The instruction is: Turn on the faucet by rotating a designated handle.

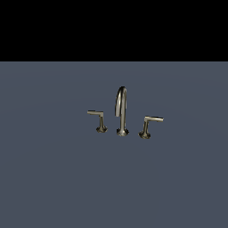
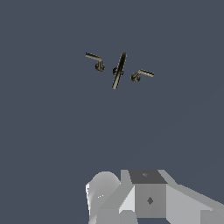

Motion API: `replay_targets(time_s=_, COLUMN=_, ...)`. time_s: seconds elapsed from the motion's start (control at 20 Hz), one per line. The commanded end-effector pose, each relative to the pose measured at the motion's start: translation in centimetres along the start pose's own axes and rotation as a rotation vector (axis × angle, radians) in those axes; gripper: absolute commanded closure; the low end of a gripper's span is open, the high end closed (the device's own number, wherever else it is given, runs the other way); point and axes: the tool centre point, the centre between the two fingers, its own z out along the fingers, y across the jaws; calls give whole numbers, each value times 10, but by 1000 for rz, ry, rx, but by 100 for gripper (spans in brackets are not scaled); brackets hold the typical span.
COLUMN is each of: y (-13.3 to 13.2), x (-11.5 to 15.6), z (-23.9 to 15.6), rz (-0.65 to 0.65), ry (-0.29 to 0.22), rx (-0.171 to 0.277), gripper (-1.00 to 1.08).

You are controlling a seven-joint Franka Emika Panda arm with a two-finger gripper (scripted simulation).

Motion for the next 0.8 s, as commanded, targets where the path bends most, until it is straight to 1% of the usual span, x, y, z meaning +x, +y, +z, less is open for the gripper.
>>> replay_targets(time_s=0.0, y=0, x=0, z=0, rz=0, ry=0, rx=0, gripper=108)
replay_targets(time_s=0.4, y=-7, x=3, z=7, rz=34, ry=-2, rx=1, gripper=108)
replay_targets(time_s=0.75, y=-23, x=10, z=26, rz=121, ry=-6, rx=2, gripper=108)
